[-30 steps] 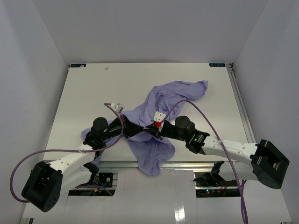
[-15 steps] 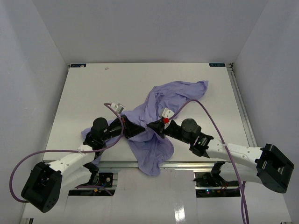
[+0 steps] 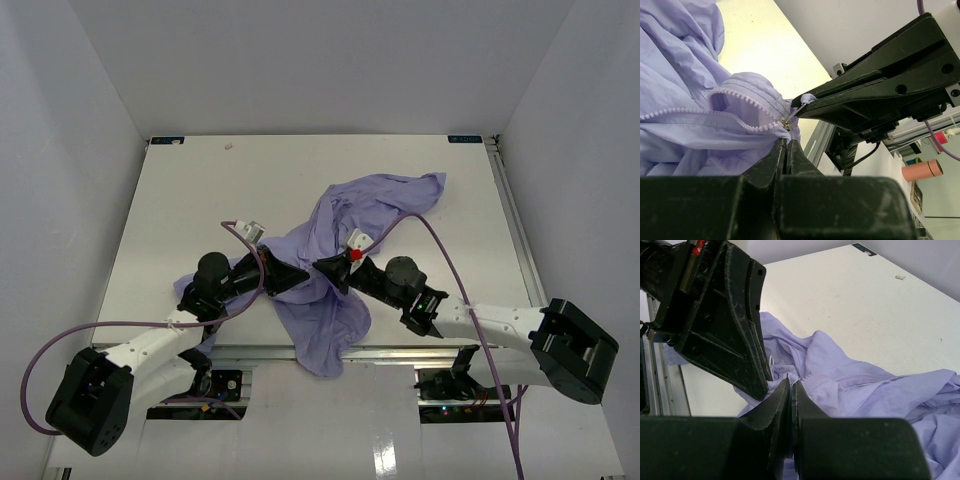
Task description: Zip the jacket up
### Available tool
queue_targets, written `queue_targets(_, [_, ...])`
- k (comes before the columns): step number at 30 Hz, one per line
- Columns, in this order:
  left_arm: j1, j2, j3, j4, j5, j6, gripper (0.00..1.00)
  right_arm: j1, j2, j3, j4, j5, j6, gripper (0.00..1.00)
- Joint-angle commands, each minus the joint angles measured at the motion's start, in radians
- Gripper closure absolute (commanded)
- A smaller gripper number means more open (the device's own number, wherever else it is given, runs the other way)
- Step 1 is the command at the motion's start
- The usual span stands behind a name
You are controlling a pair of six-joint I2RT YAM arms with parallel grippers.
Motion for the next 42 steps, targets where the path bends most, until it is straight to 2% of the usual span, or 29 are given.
queue_targets(1, [-0.009, -0.022, -0.036, -0.020, 0.118, 0.014, 1.00, -0.048, 0.029, 0.035, 0.173, 0.252, -0.001, 0.92])
queue_targets(12, [-0.010, -0.044, -0.065, 0.015, 0.148, 0.011, 1.00, -0.105, 0.138, 0.125, 0.184, 0.207, -0.018, 0.92])
queue_targets(19, [-0.010, -0.055, -0.071, 0.020, 0.156, 0.010, 1.00, -0.180, 0.190, 0.134, 0.231, 0.082, -0.054, 0.92])
queue_targets(25, [-0.010, -0.076, -0.087, 0.040, 0.180, -0.012, 1.00, -0.253, 0.203, 0.129, 0.272, 0.016, -0.009, 0.92])
queue_targets(28, [-0.012, -0.083, -0.085, 0.037, 0.195, -0.023, 1.00, -0.276, 0.217, 0.136, 0.277, -0.095, -0.002, 0.92])
queue_targets(34, [-0.012, -0.118, -0.083, -0.051, 0.162, -0.027, 1.00, -0.280, 0.227, 0.142, 0.252, -0.169, 0.017, 0.92])
queue_targets(37, [-0.012, -0.110, -0.069, -0.083, 0.139, -0.015, 1.00, -0.288, 0.170, 0.163, 0.077, -0.314, 0.009, 0.92])
queue_targets(38, [-0.012, -0.107, -0.067, -0.083, 0.137, -0.015, 1.00, -0.293, 0.152, 0.170, 0.026, -0.355, 0.005, 0.89])
queue_targets(40, [-0.012, -0.094, -0.064, -0.071, 0.144, -0.013, 1.00, -0.310, 0.103, 0.159, -0.056, -0.507, -0.032, 0.67])
queue_targets(42, [-0.012, -0.079, -0.064, -0.062, 0.151, -0.015, 1.00, -0.325, 0.061, 0.152, -0.120, -0.649, -0.077, 0.60])
